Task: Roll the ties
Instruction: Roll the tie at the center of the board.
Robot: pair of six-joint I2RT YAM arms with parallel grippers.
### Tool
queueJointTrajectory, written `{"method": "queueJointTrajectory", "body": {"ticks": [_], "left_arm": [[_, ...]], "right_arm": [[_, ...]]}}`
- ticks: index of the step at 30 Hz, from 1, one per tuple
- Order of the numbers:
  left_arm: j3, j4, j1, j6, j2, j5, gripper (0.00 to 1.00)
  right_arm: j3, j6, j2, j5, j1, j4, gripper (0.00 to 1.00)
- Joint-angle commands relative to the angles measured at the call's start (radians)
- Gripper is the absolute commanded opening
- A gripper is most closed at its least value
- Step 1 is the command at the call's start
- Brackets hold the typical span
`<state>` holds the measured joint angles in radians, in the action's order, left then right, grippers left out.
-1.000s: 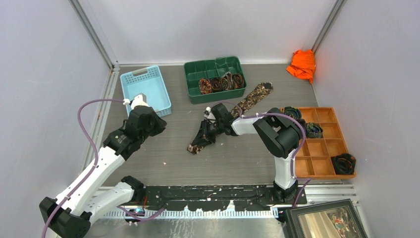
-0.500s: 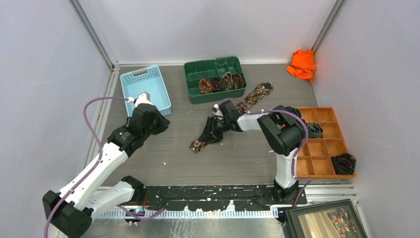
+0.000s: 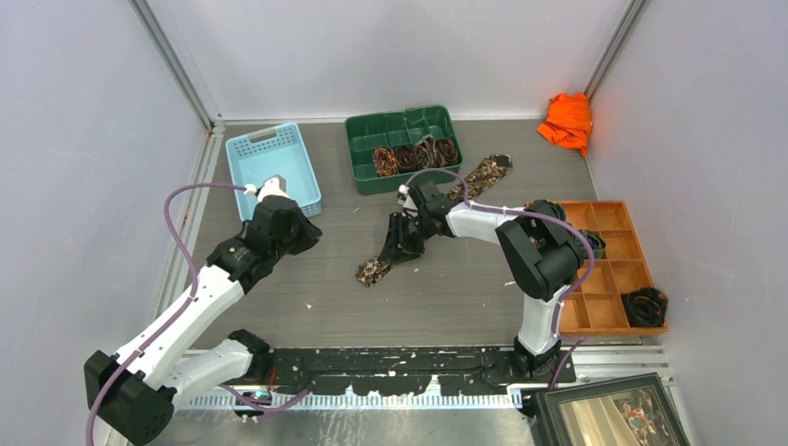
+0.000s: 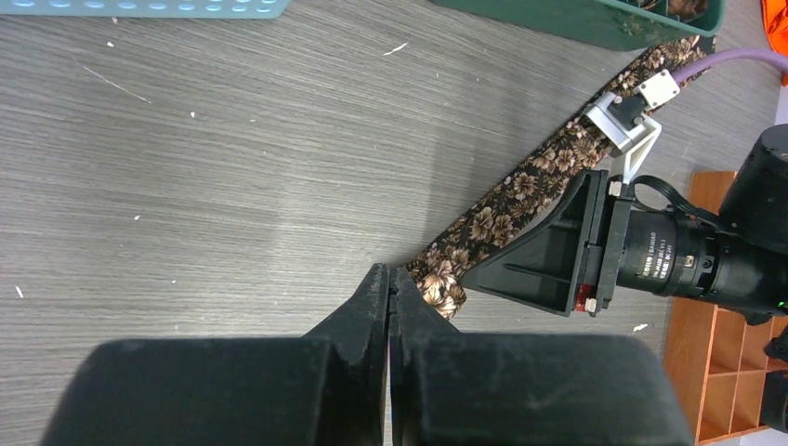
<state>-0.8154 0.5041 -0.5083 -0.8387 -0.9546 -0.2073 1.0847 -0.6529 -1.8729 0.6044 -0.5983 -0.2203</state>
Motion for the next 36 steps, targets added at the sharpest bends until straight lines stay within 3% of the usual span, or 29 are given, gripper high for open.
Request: {"method": "queueJointTrajectory", "body": {"ticks": [1, 7, 11, 14, 16, 17, 28, 36], "left_arm": [[0.017, -0.072, 0.004, -0.015, -0.001, 0.011, 0.00], [0.059, -0.152, 0.004, -0.004, -0.060, 0.033, 0.00], [0.108, -0.314, 0.004, 0.013, -0.186, 0.079, 0.00], [0.125, -0.437, 0.004, 0.005, -0.296, 0.157, 0.00], [0.143, -0.520, 0.004, -0.016, -0.371, 0.196, 0.00], [0.150, -0.562, 0.004, -0.026, -0.397, 0.202, 0.00], [0.178, -0.804, 0.004, -0.101, -0.670, 0.407, 0.00], [0.243, -0.811, 0.002, -0.115, -0.655, 0.400, 0.00]], "right_arm": [[0.067, 0.106, 0.044, -0.114, -0.021, -0.124, 0.41], [0.084, 0.128, 0.017, -0.190, -0.029, -0.165, 0.33], [0.032, 0.143, 0.143, -0.353, -0.070, -0.148, 0.29], [0.001, 0.137, 0.204, -0.404, -0.088, -0.182, 0.15], [-0.046, 0.102, 0.227, -0.369, -0.087, -0.157, 0.02], [-0.074, 0.082, 0.237, -0.337, -0.088, -0.132, 0.01], [-0.307, -0.075, 0.221, -0.205, -0.132, 0.154, 0.01], [-0.283, -0.104, 0.155, -0.180, -0.143, 0.240, 0.01]]}}
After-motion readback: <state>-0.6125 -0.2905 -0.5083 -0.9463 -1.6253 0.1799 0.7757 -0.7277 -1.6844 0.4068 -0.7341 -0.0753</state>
